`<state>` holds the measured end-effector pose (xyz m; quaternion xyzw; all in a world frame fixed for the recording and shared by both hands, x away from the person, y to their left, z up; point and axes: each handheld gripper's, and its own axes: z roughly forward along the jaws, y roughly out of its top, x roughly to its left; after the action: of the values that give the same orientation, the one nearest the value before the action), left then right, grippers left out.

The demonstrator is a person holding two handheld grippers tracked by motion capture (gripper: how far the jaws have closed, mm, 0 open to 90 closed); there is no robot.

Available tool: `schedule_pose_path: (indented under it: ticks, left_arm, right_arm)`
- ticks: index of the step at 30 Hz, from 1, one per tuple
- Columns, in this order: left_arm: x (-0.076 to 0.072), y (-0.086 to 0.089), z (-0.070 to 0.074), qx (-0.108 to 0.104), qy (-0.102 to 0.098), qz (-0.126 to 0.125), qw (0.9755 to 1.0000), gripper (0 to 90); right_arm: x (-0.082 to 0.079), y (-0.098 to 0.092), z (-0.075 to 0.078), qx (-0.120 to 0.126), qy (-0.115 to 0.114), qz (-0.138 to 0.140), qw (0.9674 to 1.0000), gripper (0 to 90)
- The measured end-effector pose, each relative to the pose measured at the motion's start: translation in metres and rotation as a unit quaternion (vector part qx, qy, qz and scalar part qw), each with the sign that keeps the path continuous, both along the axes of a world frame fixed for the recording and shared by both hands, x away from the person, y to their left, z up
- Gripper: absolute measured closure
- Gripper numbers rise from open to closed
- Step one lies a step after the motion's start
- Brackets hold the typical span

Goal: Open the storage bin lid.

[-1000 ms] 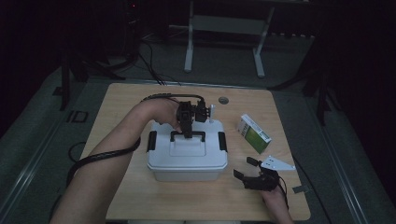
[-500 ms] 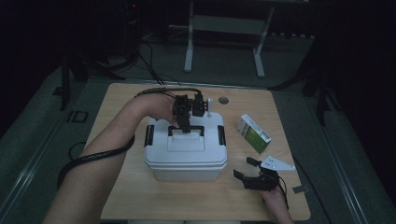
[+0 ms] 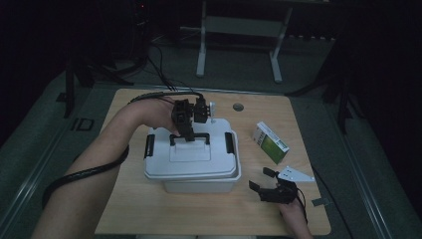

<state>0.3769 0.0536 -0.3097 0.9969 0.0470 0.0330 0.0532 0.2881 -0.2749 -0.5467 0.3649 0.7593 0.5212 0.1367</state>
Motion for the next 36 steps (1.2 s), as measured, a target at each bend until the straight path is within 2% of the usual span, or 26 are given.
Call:
schedule_pose_path:
  ticks: [13, 21, 25, 31, 36]
  left_arm:
    - [-0.011, 0.038, 0.004, -0.011, -0.008, 0.030, 0.9995, 83.4]
    - [-0.017, 0.067, 0.003, -0.012, -0.013, 0.055, 0.9983, 83.4]
    - [-0.020, 0.082, 0.002, -0.022, -0.014, 0.064, 0.9976, 83.4]
    - [-0.025, 0.109, 0.001, -0.025, -0.011, 0.089, 0.9956, 83.3]
    - [-0.029, 0.132, 0.001, -0.035, -0.011, 0.112, 0.9930, 83.4]
  right_arm:
    - [-0.001, 0.001, 0.000, -0.004, 0.000, -0.001, 1.0000, 14.2]
    - [0.000, 0.001, 0.000, -0.005, -0.001, -0.001, 1.0000, 14.2]
    - [0.000, 0.001, 0.000, -0.005, 0.000, -0.001, 1.0000, 14.2]
    - [0.000, 0.001, 0.000, -0.005, 0.000, -0.002, 1.0000, 14.2]
    - [0.000, 0.002, 0.000, -0.006, 0.000, -0.004, 1.0000, 14.2]
